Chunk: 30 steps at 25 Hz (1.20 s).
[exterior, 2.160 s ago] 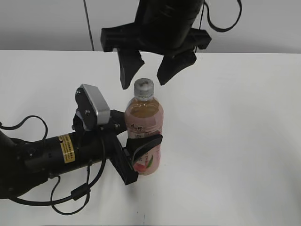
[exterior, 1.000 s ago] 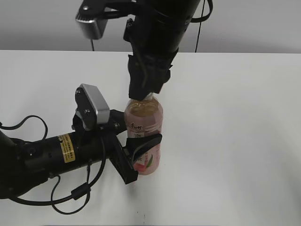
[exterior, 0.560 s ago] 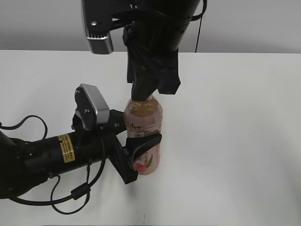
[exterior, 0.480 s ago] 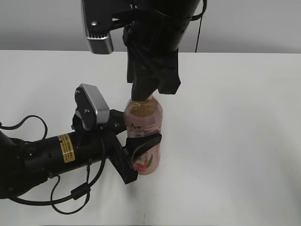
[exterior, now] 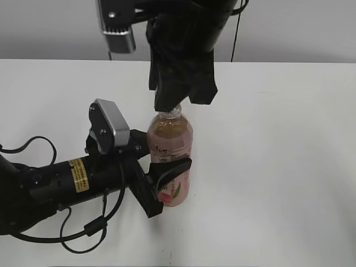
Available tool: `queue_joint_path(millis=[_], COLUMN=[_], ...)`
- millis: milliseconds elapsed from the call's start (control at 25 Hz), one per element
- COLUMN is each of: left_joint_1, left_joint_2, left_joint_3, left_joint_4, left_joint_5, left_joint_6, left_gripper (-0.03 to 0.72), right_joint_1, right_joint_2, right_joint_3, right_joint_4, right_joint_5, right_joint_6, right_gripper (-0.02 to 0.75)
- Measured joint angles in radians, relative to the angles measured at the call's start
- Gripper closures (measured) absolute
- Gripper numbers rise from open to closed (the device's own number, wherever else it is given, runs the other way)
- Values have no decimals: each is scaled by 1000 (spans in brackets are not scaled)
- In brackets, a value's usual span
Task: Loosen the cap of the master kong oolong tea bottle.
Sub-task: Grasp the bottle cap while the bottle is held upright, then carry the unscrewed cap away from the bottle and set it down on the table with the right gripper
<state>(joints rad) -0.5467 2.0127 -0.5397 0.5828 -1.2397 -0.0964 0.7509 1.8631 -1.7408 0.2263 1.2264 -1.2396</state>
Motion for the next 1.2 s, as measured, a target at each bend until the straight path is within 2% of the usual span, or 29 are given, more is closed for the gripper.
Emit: queue_joint_path(millis=[280, 480, 600, 720, 800, 960, 1080, 1200], left_joint_1=[0, 0, 0, 0, 0, 0, 0, 0], left_joint_2=[0, 0, 0, 0, 0, 0, 0, 0], left_joint_3=[0, 0, 0, 0, 0, 0, 0, 0], left_joint_4=[0, 0, 0, 0, 0, 0, 0, 0], left_joint_5=[0, 0, 0, 0, 0, 0, 0, 0], left_joint_6=[1, 1, 1, 1, 1, 1, 1, 1], left_gripper=[314, 314, 314, 314, 314, 314, 314, 314], right_joint_1=[0, -24, -102, -221, -315, -434, -441, -437], right_joint_2=[-59, -70, -70, -70, -70, -71, -71, -71], right_joint_3=[-2, 2, 19, 47, 81, 201, 335, 487], right_joint_4=[5, -176, -216, -226, -226, -226, -219, -163], right_joint_5=[-2, -2, -2, -2, -4, -5, -23, -162], right_joint_6=[40, 310, 581, 918, 1068, 1180, 1211, 1240], right_gripper=[465, 465, 465, 465, 465, 465, 465, 465])
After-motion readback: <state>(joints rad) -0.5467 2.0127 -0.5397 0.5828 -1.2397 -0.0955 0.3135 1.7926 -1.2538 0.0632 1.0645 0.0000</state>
